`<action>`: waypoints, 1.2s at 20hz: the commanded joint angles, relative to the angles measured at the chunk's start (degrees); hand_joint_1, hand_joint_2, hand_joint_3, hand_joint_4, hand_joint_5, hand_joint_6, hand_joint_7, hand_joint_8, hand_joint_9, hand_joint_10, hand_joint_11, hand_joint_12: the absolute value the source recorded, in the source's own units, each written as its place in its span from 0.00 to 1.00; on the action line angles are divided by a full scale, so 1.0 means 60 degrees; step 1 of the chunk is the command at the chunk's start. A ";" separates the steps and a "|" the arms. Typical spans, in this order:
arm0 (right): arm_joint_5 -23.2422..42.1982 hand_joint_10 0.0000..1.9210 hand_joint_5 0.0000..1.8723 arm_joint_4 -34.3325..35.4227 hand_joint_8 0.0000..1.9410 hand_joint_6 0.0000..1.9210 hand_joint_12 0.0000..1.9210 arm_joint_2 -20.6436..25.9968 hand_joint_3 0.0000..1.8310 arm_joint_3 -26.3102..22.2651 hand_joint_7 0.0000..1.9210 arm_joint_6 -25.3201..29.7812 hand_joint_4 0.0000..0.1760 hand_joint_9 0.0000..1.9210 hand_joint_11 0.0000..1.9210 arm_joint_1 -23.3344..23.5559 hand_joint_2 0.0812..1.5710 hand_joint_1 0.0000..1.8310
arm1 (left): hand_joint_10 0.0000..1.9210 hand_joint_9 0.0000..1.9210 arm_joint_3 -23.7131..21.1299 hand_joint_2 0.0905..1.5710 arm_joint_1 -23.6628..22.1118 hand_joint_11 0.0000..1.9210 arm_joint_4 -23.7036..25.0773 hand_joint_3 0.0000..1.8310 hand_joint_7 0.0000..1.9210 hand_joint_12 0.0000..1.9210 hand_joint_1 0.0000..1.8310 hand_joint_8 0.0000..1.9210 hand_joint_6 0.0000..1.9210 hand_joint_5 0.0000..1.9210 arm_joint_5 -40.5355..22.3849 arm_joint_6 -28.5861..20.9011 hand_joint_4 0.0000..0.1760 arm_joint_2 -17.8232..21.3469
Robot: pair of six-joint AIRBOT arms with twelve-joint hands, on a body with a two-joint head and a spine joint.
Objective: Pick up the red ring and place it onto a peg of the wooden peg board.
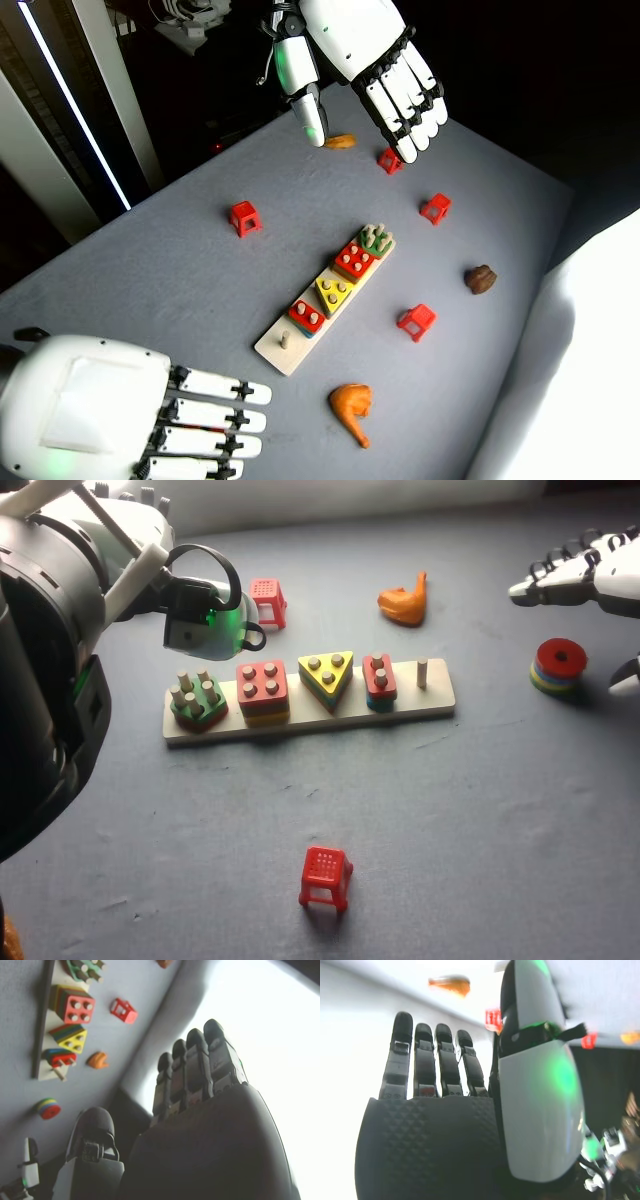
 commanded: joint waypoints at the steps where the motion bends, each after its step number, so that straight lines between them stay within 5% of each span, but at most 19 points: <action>1: 0.0960 0.00 0.08 0.0073 0.00 0.00 0.31 -0.0030 0.00 0.0111 0.07 0.0024 0.00 0.06 0.00 -0.0005 0.61 0.71 | 0.00 0.04 0.0031 0.84 -0.0051 0.00 0.0974 0.00 0.06 0.05 0.00 0.00 0.00 0.06 0.0053 0.0028 0.00 0.0029; 8: 0.0976 0.01 0.09 0.0072 0.00 0.01 0.34 -0.0750 0.00 0.0950 0.09 -0.0016 0.00 0.08 0.00 -0.0501 0.62 0.71 | 0.00 0.06 0.0028 0.83 -0.0051 0.00 0.0976 0.00 0.08 0.12 0.00 0.00 0.00 0.07 0.0053 0.0028 0.00 0.0029; 13: 0.1162 0.00 0.07 0.0072 0.00 0.00 0.35 -0.1206 0.01 0.1364 0.08 -0.0248 0.00 0.08 0.00 -0.0650 0.65 0.70 | 0.00 0.04 0.0026 0.84 -0.0050 0.00 0.0976 0.00 0.05 0.08 0.00 0.00 0.00 0.06 0.0053 0.0029 0.00 0.0029; 19: 0.1236 0.01 0.13 0.0073 0.01 0.01 0.48 -0.1594 0.00 0.1578 0.15 -0.0521 0.00 0.14 0.00 -0.0688 0.64 0.71 | 0.00 0.05 0.0024 0.84 -0.0051 0.00 0.0977 0.00 0.07 0.12 0.00 0.00 0.00 0.07 0.0053 0.0030 0.00 0.0029; 24: 0.1278 0.02 0.34 0.0114 0.01 0.02 0.60 -0.1581 0.00 0.1657 0.36 -0.0519 0.00 0.34 0.11 -0.0667 0.66 0.70 | 0.00 0.03 0.0028 0.83 -0.0054 0.00 0.0980 0.00 0.04 0.09 0.00 0.00 0.00 0.04 0.0053 0.0030 0.00 0.0029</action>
